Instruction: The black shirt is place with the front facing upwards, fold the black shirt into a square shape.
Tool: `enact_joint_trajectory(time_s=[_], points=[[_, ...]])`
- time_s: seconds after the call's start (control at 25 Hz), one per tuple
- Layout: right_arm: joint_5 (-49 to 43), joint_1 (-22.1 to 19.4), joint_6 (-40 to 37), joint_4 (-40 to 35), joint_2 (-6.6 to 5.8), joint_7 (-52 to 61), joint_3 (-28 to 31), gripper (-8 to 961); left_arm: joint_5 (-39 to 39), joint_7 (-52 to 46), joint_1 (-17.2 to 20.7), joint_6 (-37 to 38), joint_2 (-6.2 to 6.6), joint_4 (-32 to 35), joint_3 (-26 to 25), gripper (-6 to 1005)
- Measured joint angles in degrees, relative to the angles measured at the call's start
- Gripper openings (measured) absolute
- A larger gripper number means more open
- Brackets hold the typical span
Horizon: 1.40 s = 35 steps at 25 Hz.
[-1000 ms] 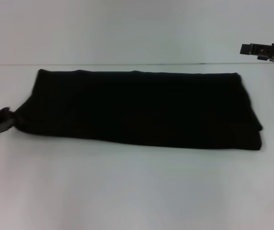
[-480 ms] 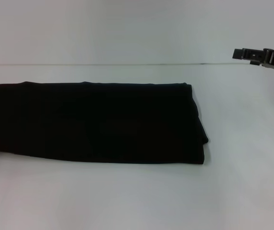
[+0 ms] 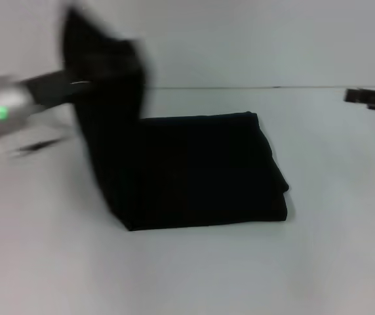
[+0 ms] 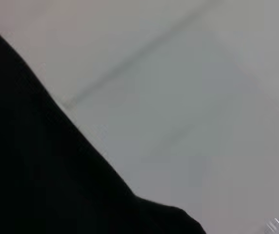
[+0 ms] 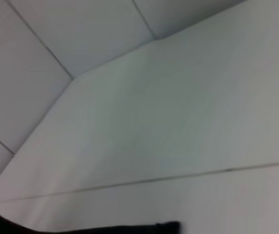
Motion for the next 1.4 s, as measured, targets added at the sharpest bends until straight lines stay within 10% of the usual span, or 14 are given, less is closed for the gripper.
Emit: enact_joint_trajectory(time_s=[0.16, 0.56, 1.04, 1.2, 1.4], points=[[0.1, -3.0, -3.4, -1.5, -1.66, -0.6, 1.6, 826, -1.5, 7.2, -8.0, -8.0, -3.26, -11.1, 4.5, 30], [-0.2, -6.8, -6.3, -1.8, -3.64, -5.0, 4.2, 826, -16.1, 44.9, -13.2, -32.9, -3.83, -52.6, -6.1, 32], [-1.9, -5.6, -4.5, -1.0, -3.44, -4.3, 3.6, 826, -9.0, 45.5, -7.2, -11.2, -3.42, -50.8, -6.8, 404], [-3.8, -4.2, -5.3, -0.7, -4.07, 1.8, 0.0, 826, -8.3, 41.5, -3.6, 4.9, -3.17, -42.3, -6.8, 677], [-9.2, 1.7, -8.2, 4.7, -6.69, 10.1, -6.7, 826, -8.3, 40.4, 0.1, 15.4, -2.55, -29.0, -4.2, 779]])
